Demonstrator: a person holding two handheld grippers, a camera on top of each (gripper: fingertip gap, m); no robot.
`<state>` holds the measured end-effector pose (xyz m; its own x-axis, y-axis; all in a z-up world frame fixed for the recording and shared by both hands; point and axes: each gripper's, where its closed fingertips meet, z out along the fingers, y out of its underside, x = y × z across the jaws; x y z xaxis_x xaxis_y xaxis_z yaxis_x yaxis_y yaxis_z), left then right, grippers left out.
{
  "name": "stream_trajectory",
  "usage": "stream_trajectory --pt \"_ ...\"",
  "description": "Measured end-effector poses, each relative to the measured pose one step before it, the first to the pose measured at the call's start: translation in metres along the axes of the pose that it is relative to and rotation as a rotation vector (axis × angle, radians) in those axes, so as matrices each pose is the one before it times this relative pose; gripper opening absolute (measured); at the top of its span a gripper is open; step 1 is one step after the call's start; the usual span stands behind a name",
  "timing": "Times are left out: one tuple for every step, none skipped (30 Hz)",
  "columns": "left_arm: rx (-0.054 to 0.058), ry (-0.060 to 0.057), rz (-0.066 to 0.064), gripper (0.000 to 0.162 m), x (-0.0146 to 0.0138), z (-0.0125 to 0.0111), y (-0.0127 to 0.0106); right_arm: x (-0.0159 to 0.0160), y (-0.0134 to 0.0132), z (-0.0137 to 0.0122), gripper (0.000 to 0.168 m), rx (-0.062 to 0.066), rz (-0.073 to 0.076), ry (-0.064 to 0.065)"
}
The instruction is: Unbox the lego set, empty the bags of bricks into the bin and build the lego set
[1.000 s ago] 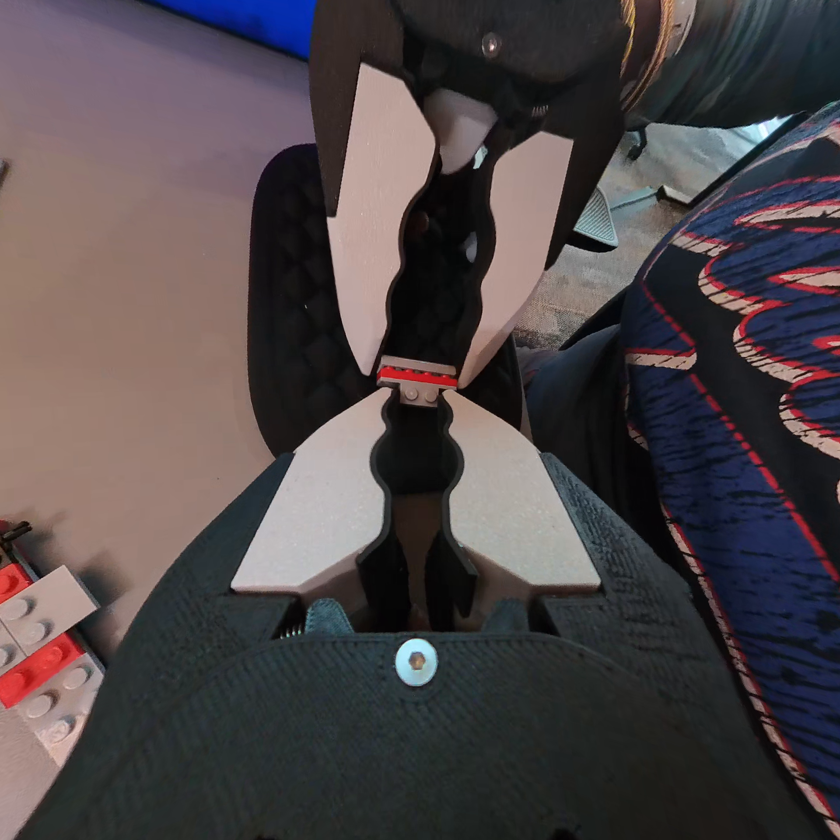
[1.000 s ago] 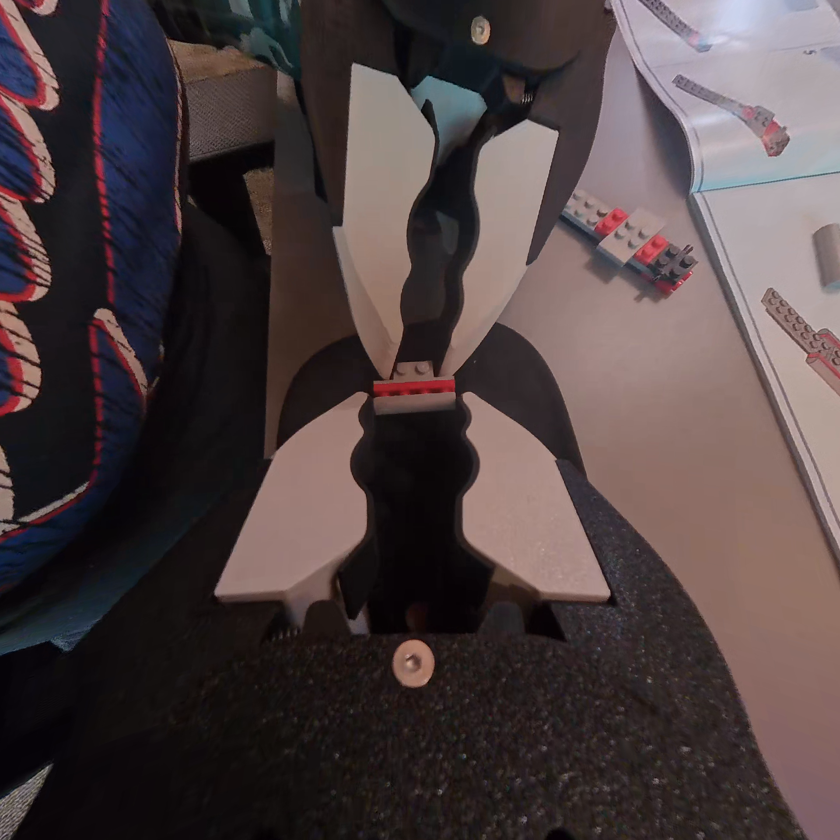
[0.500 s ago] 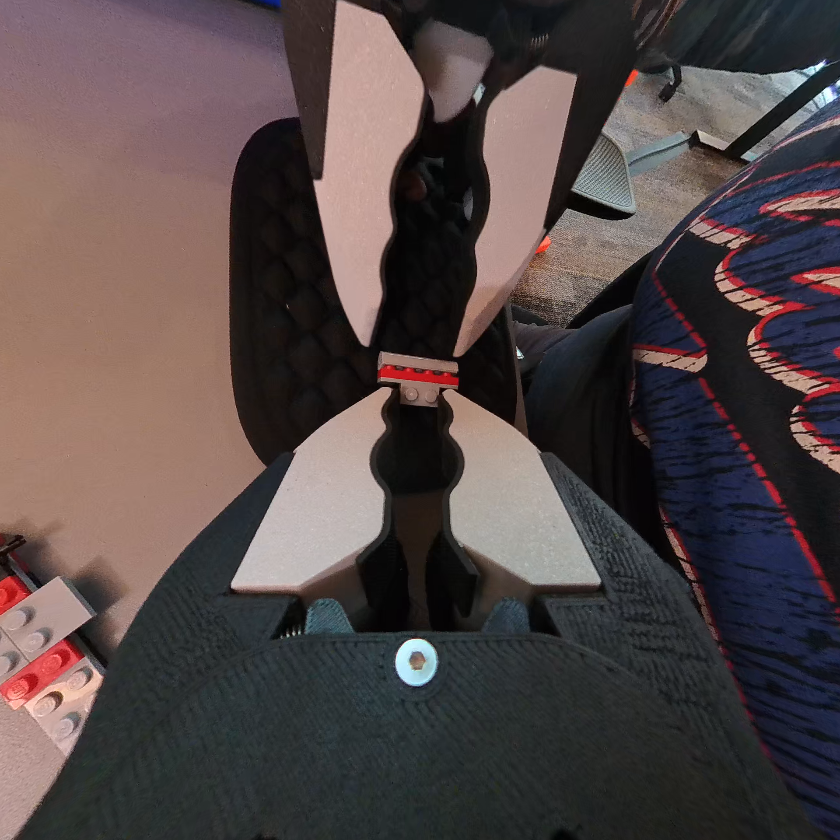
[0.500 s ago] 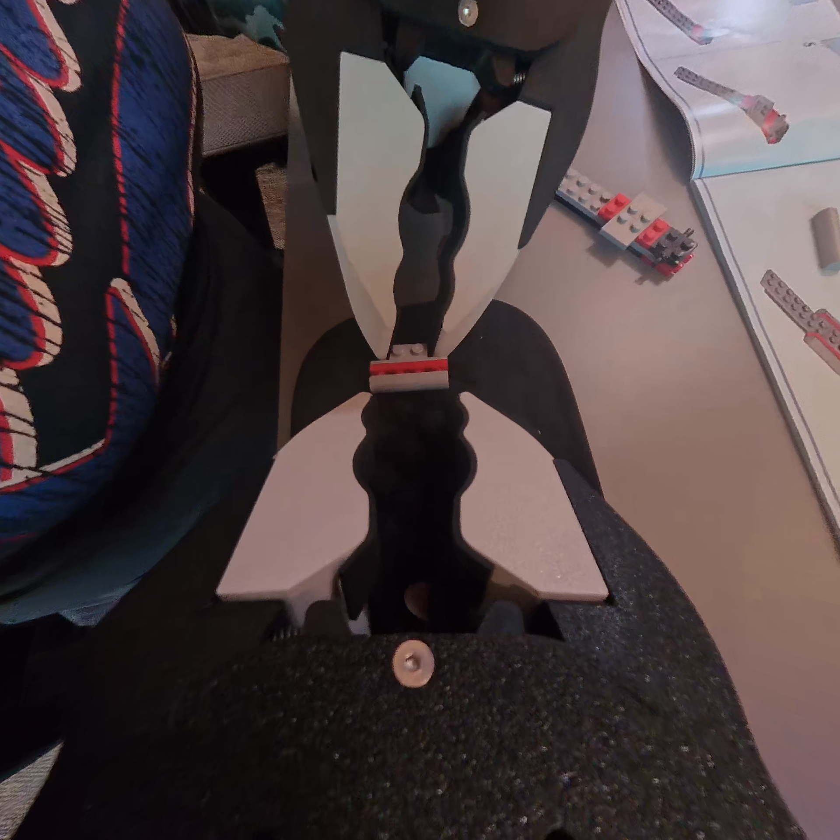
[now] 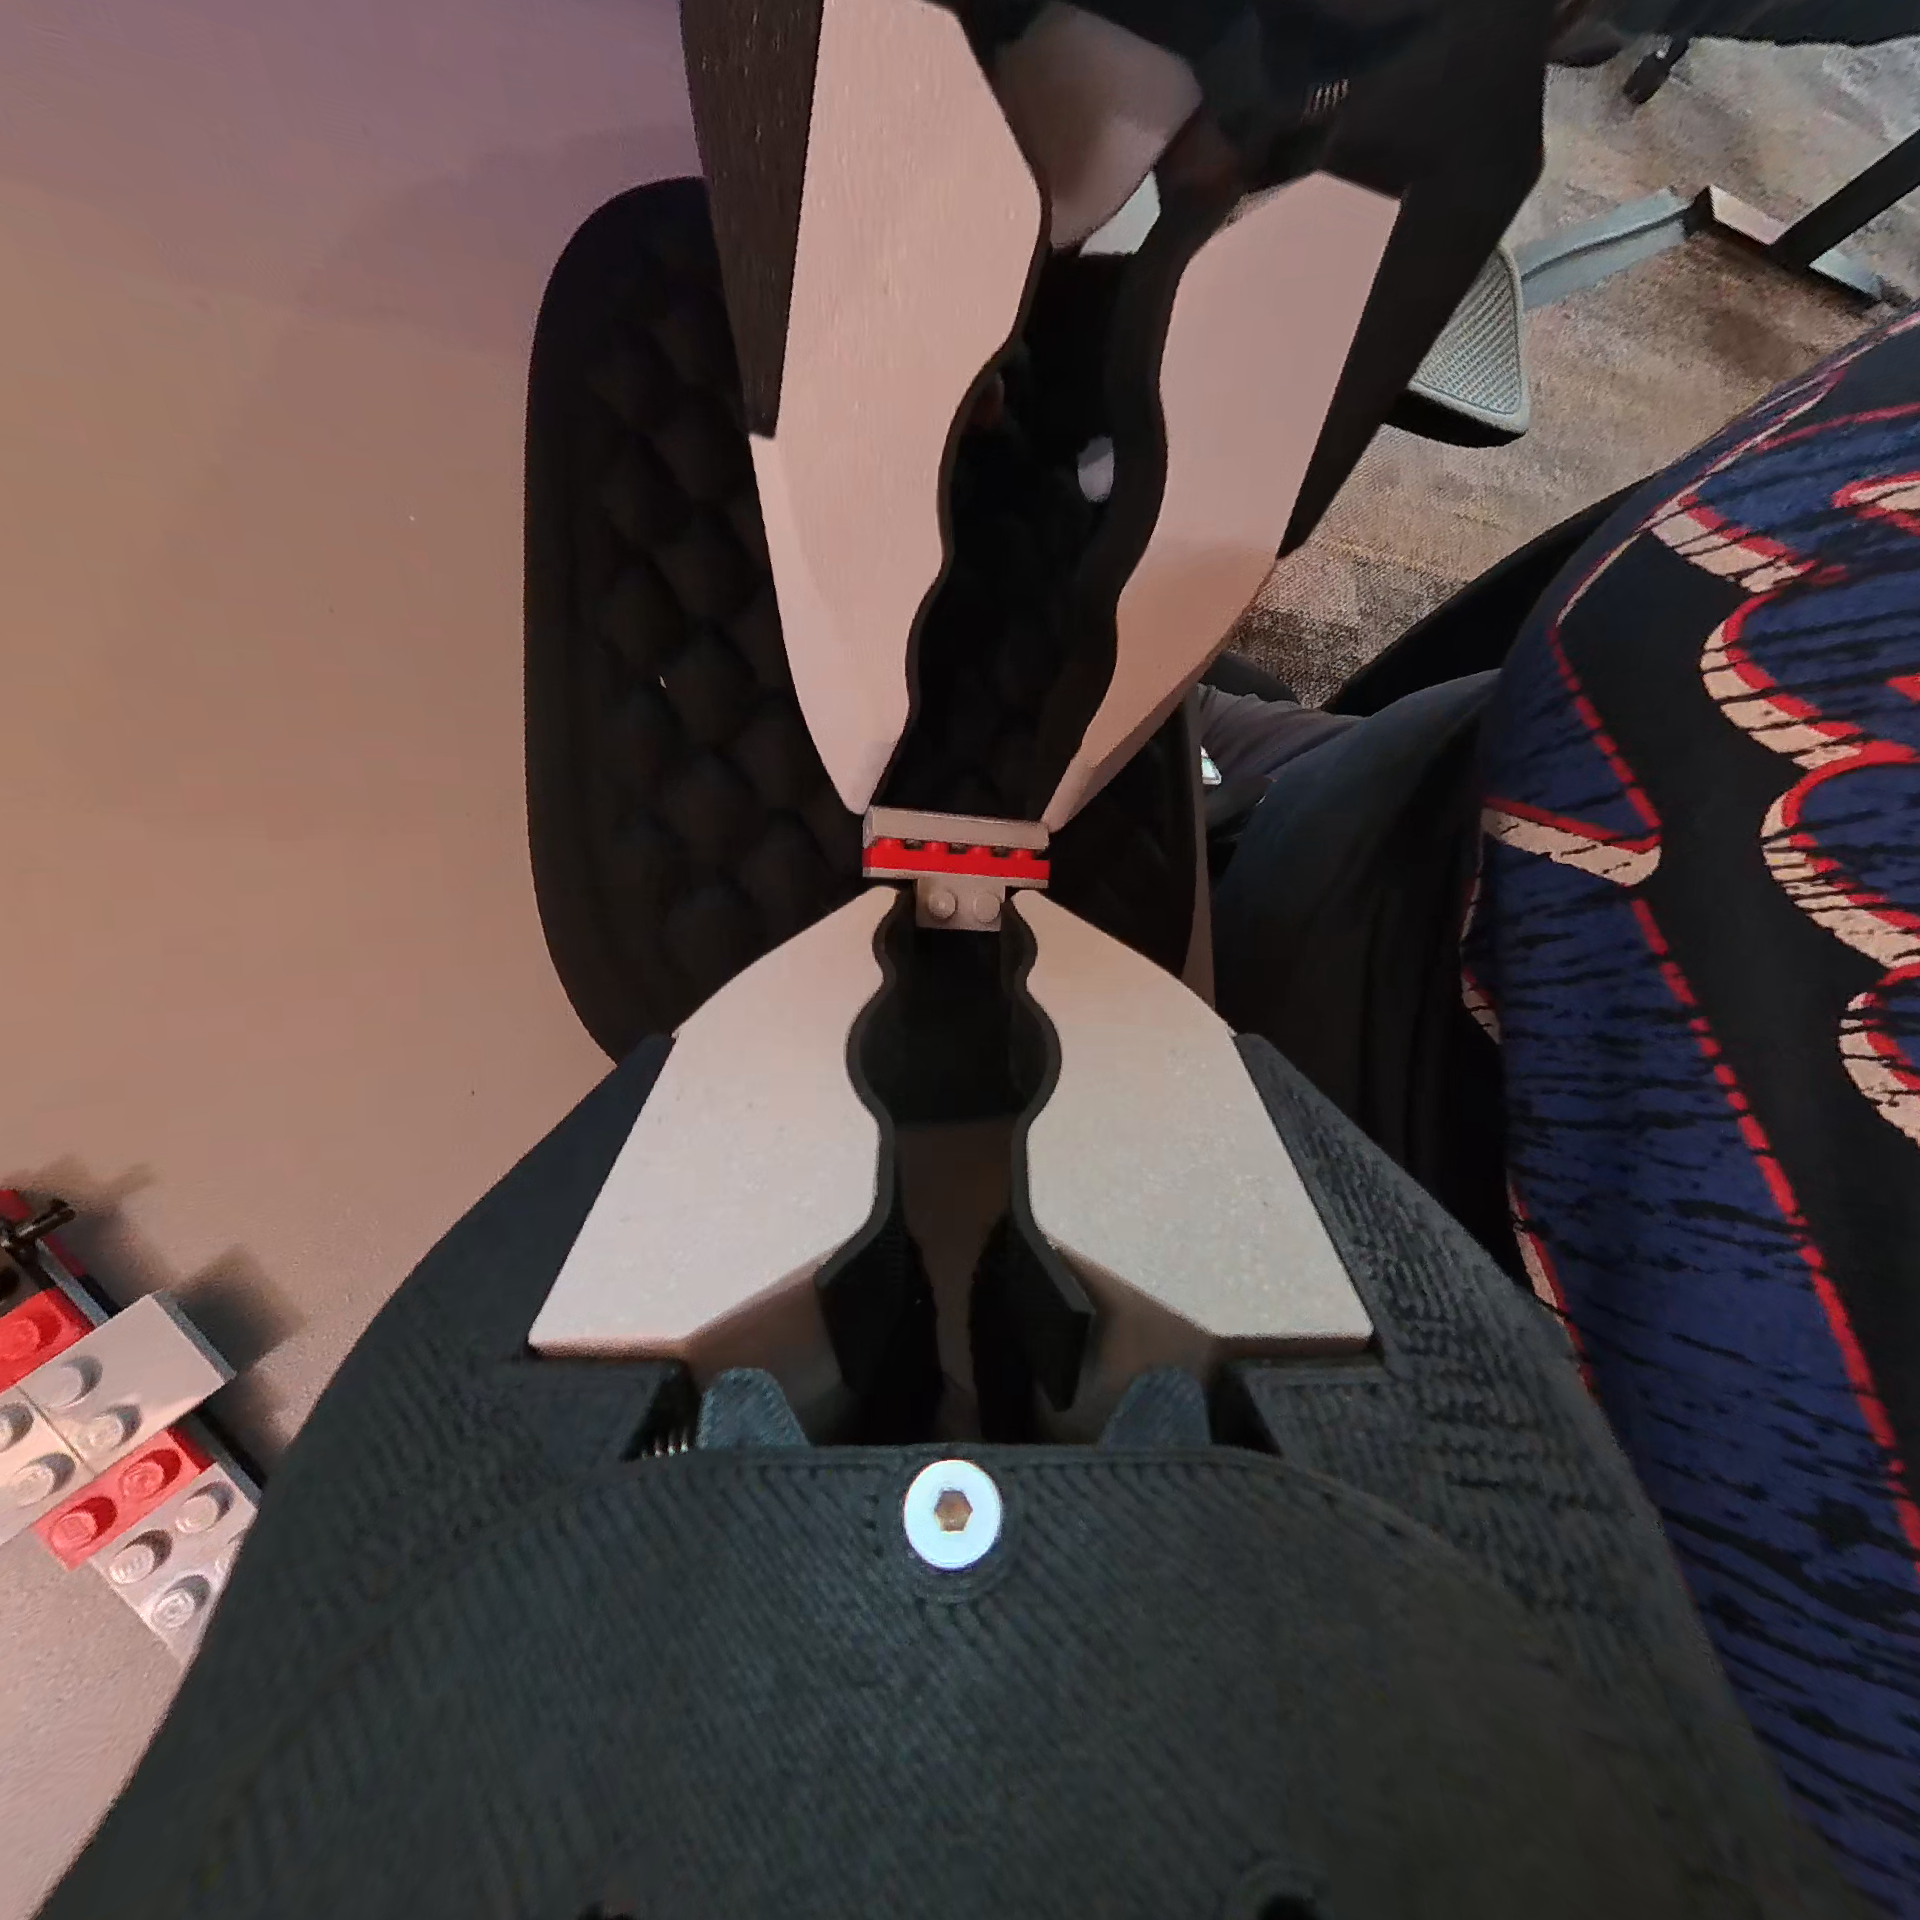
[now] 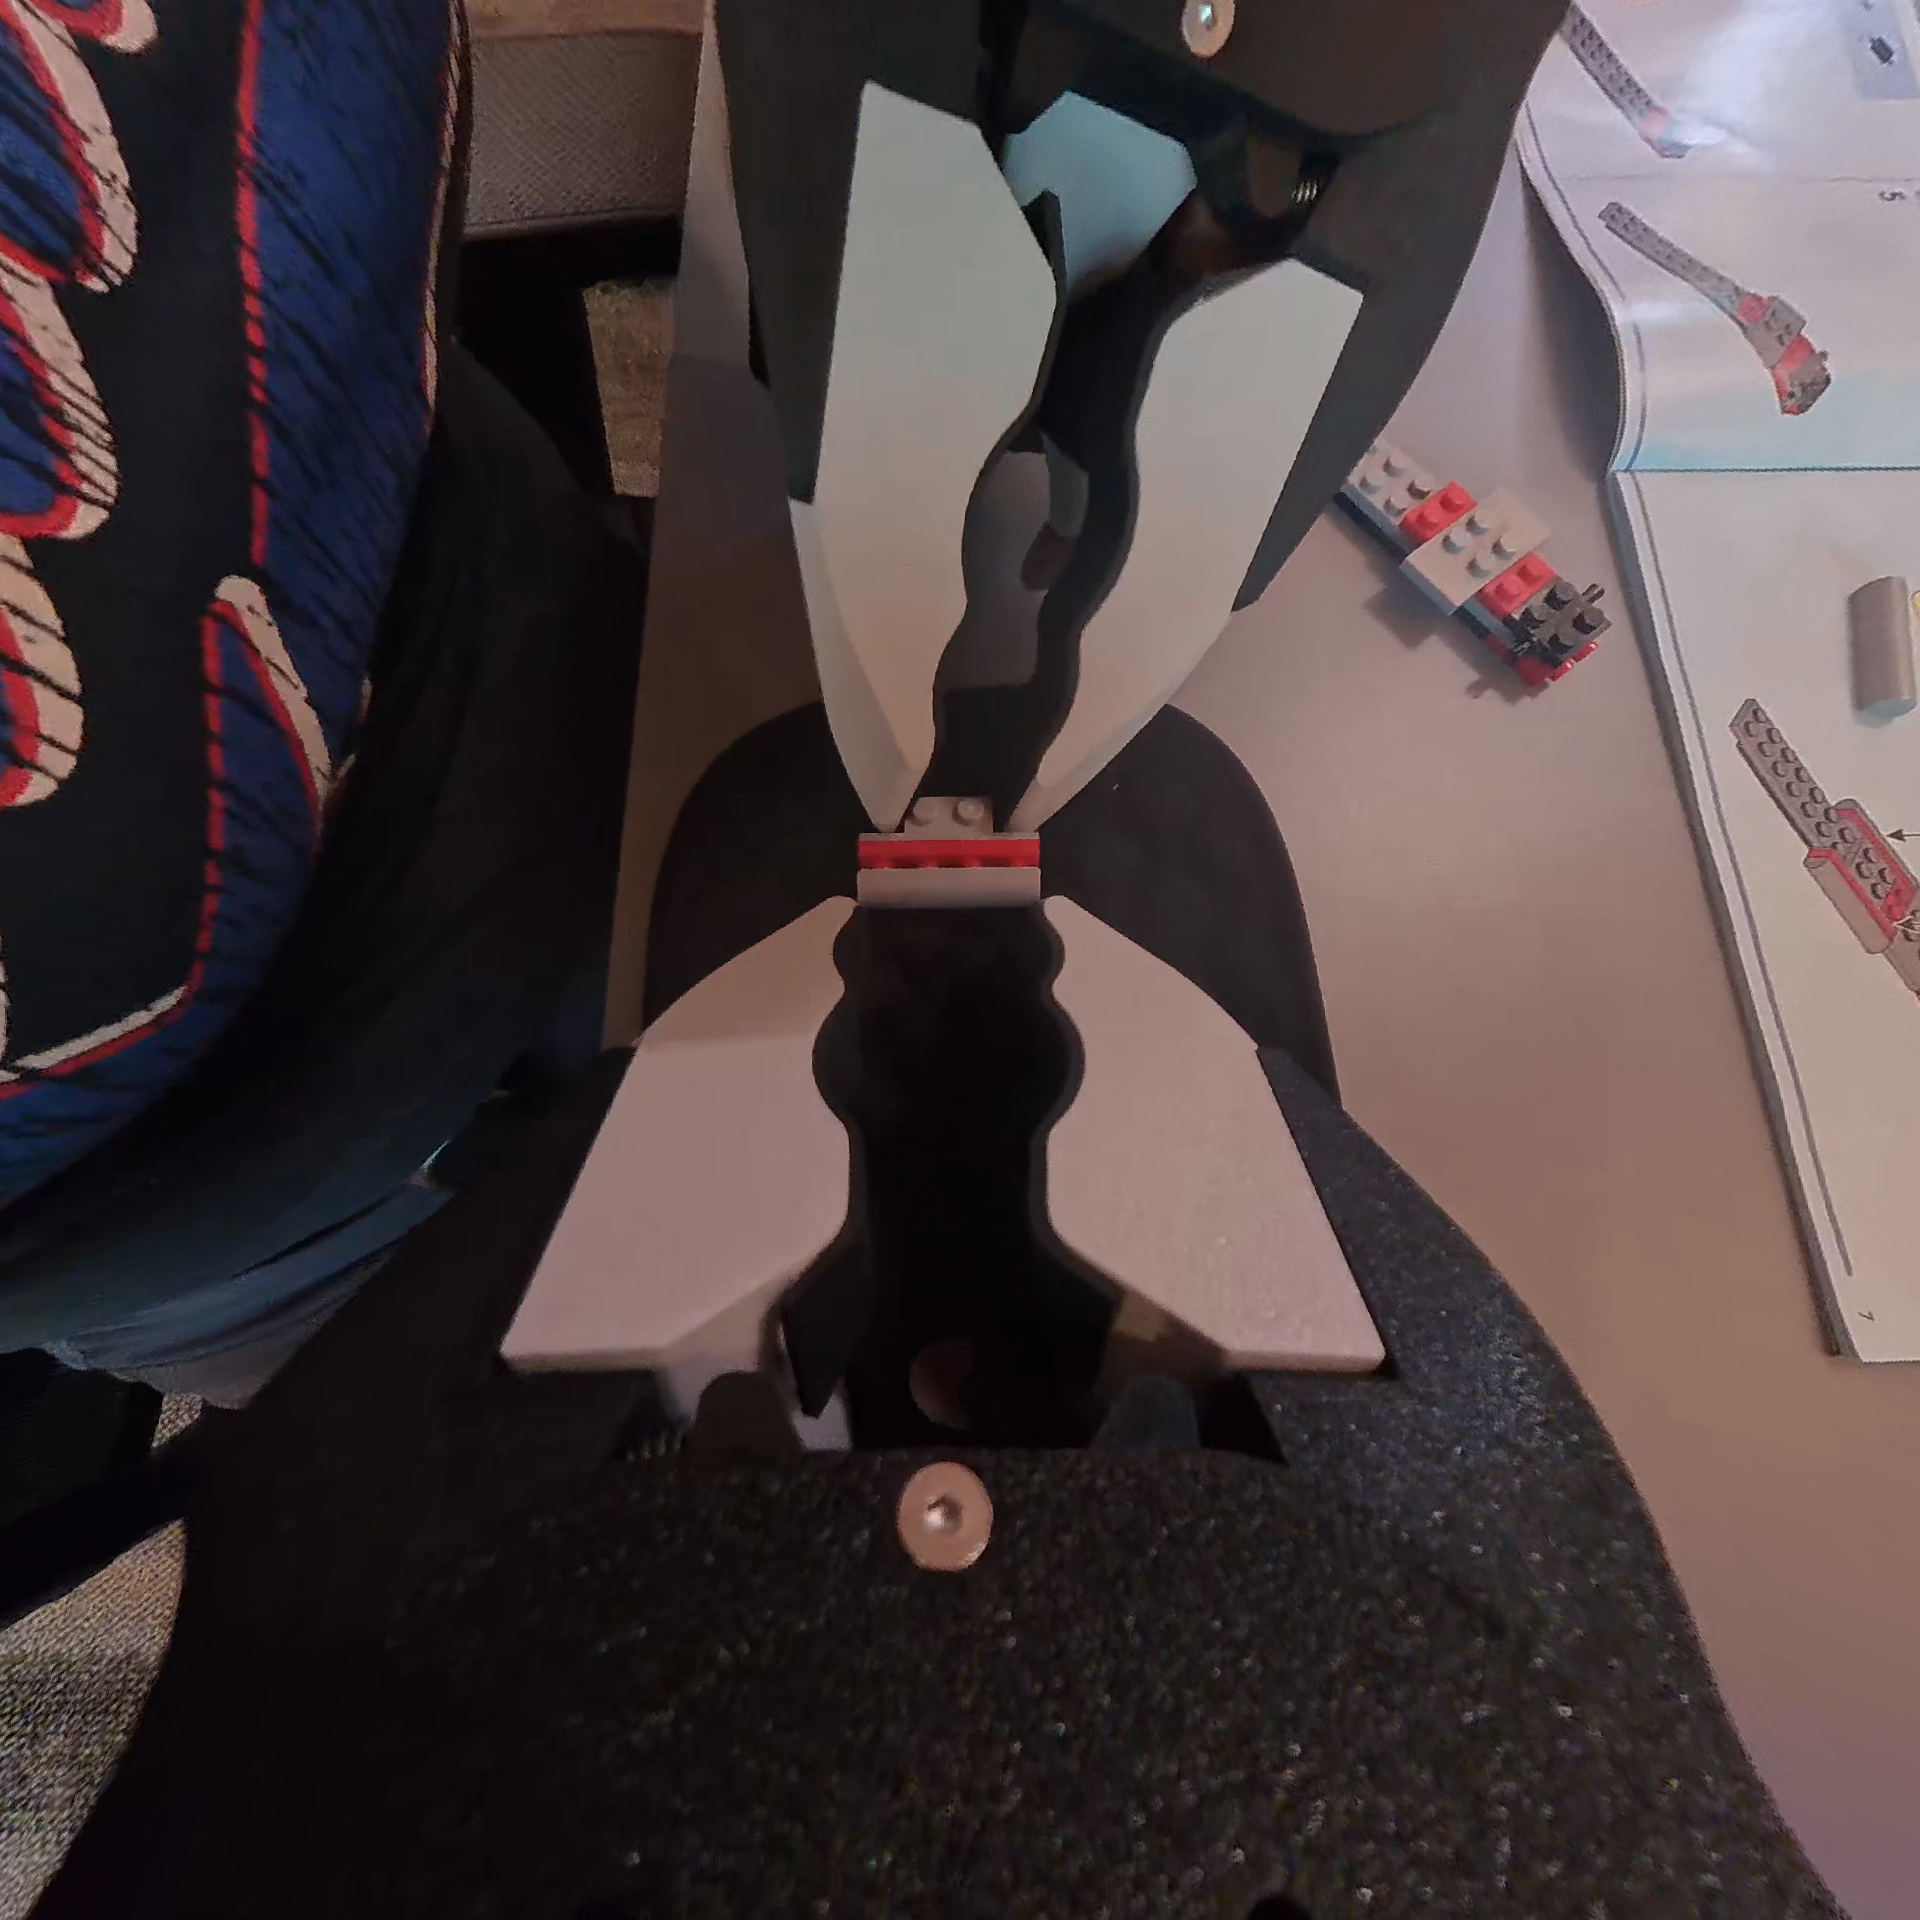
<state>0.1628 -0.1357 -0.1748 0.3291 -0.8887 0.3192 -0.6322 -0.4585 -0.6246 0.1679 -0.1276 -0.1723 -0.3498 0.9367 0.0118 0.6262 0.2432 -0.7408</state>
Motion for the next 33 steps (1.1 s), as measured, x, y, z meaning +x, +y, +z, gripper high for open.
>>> stream_trajectory --pt "-0.0063 -0.0037 -0.0015 0.016 -0.00004 0.00004 -0.00005 0.00008 0.00014 0.00012 0.029 -0.0144 -0.0009 0.0" --pt "-0.0027 -0.003 0.0007 0.016 0.00007 -0.00006 -0.00019 0.00026 -0.00012 -0.00001 0.029 -0.0134 -0.0029 0.0013" --pt "0.0044 -0.002 0.0034 0.016 0.00007 -0.00041 -0.00058 0.00019 -0.00028 -0.00024 0.029 -0.01 -0.0026 0.0007" --pt "0.016 -0.0018 0.0002 0.016 -0.00016 -0.00085 -0.0012 0.00093 -0.00059 -0.00101 0.029 -0.0038 -0.0001 0.0006" --pt "0.032 -0.0058 -0.0095 0.016 -0.0013 -0.00152 -0.00265 0.00237 -0.00127 -0.00228 0.03 0.0057 0.0067 0.0055" --pt "0.0506 -0.0161 -0.0195 0.016 -0.00366 -0.00295 -0.0045 0.00641 -0.00235 -0.00437 0.03 0.0198 0.0151 0.0278" --pt "0.0725 -0.0233 -0.0326 0.016 -0.00555 -0.00434 -0.00695 0.00987 -0.00562 -0.00602 0.041 0.0485 0.0241 0.0493" --pt "0.1006 -0.0178 -0.045 0.016 -0.00537 -0.00573 -0.01069 0.01017 -0.00983 -0.00685 0.05 0.0787 0.0292 0.0515" --pt "0.1183 -0.0111 -0.0533 0.016 -0.0047 -0.00619 -0.01383 0.01016 -0.0129 -0.00647 0.051 0.095 0.0246 0.0592" --pt "0.1151 -0.0029 -0.0537 0.016 -0.00323 -0.00548 -0.01445 0.00989 -0.01501 -0.00514 0.052 0.1025 0.004 0.0718" --pt "0.0968 0.0013 -0.0488 0.016 -0.00211 -0.0039 -0.01317 0.0072 -0.01387 -0.00307 0.049 0.0885 -0.0293 0.0709" --pt "0.066 0.0072 -0.0381 0.015 -0.00039 -0.00194 -0.00961 0.0043 -0.00833 -0.00058 0.043 0.0493 -0.0543 0.0607" --pt "0.0137 -0.0043 -0.0275 0.016 -0.00188 -0.00044 -0.0024 0.00549 0.00156 0.00152 0.043 -0.0106 -0.0446 0.0593" --pt "-0.0195 -0.0276 -0.0002 0.016 -0.00485 -0.00036 0.00323 0.00067 0.0088 0.00142 0.046 -0.0455 0.005 0.0093" --pt "-0.0269 -0.0342 0.0204 0.016 -0.00546 -0.00094 0.00565 -0.00401 0.00901 -0.00037 0.043 -0.0322 0.0489 -0.035" --pt "-0.0289 -0.0148 0.0139 0.016 -0.00237 -0.00135 0.0063 -0.00333 0.00617 -0.00342 0.04 -0.0096 0.0581 -0.0307" --pt "-0.0301 0.0173 0.0105 0.016 0.00265 -0.00127 0.00615 -0.00274 0.00372 -0.00622 0.038 -0.0021 0.0401 -0.0174" --pt "-0.0336 0.0221 0.0167 0.016 0.00382 -0.00116 0.00603 -0.00522 0.00397 -0.00747 0.035 -0.0166 0.0131 -0.0232" --pt "-0.0332 0.0076 0.0354 0.016 0.00243 -0.00098 0.00544 -0.0047 0.00663 -0.00669 0.032 -0.0453 0.0055 -0.0103" --pt "-0.0387 0.0049 0.0547 0.016 0.00217 -0.00048 0.00568 -0.00401 0.00926 -0.00498 0.032 -0.0625 0.0157 0.0042" --pt "-0.0452 -0.003 0.0509 0.016 0.00118 0.00025 0.00549 -0.00497 0.0103 -0.00272 0.033 -0.0651 0.033 0.0057" --pt "-0.0403 -0.0095 0.0404 0.016 0.00014 0.0011 0.00437 -0.0051 0.01002 -0.00016 0.032 -0.0555 0.051 0.0124" --pt "-0.0352 0.0068 0.0352 0.016 0.00206 0.00195 0.00327 -0.00679 0.00804 0.00203 0.035 -0.033 0.0529 0.0041" --pt "-0.0257 0.0138 0.0233 0.016 0.00266 0.00254 0.00184 -0.0046 0.00694 0.00281 0.037 -0.0212 0.0461 0.019" --pt "-0.0093 0.0159 0.0151 0.016 0.0027 0.00277 -0.00019 -0.00283 0.00575 0.00265 0.039 -0.0148 0.0206 0.023" --pt "0.0 0.0254 0.0096 0.016 0.00362 0.00263 -0.00127 -0.00124 0.0029 0.00253 0.039 0.0012 0.0044 0.0278" --pt "0.0022 0.0264 0.0016 0.016 0.00335 0.0025 -0.00132 0.0009 0.00074 0.0026 0.041 0.0077 0.0072 0.0351" --pt "0.0055 0.0163 -0.002 0.016 0.00184 0.00229 -0.00159 -0.00054 -0.00125 0.00268 0.042 0.0088 0.0107 0.0182" --pt "0.0031 0.0136 -0.0006 0.016 0.00158 0.00212 -0.00105 -0.00107 -0.00196 0.00273 0.043 0.0073 0.0135 0.0106" --pt "0.0006 0.0144 0.0003 0.016 0.00192 0.00198 -0.00087 -0.00097 -0.00132 0.00262 0.043 0.0004 0.0021 0.0066" --pt "0.006 0.0132 0.0001 0.016 0.00216 0.00194 -0.00165 -0.0001 -0.00098 0.00187 0.042 0.0019 -0.0161 0.0075" --pt "0.0082 0.0153 0.0006 0.016 0.00266 0.00207 -0.00205 0.00038 -0.00168 0.00106 0.041 0.0101 -0.0194 0.0064" --pt "0.0056 0.0137 0.0015 0.016 0.00247 0.00252 -0.00151 0.00104 -0.00244 0.00061 0.037 0.0126 -0.0094 0.0043"
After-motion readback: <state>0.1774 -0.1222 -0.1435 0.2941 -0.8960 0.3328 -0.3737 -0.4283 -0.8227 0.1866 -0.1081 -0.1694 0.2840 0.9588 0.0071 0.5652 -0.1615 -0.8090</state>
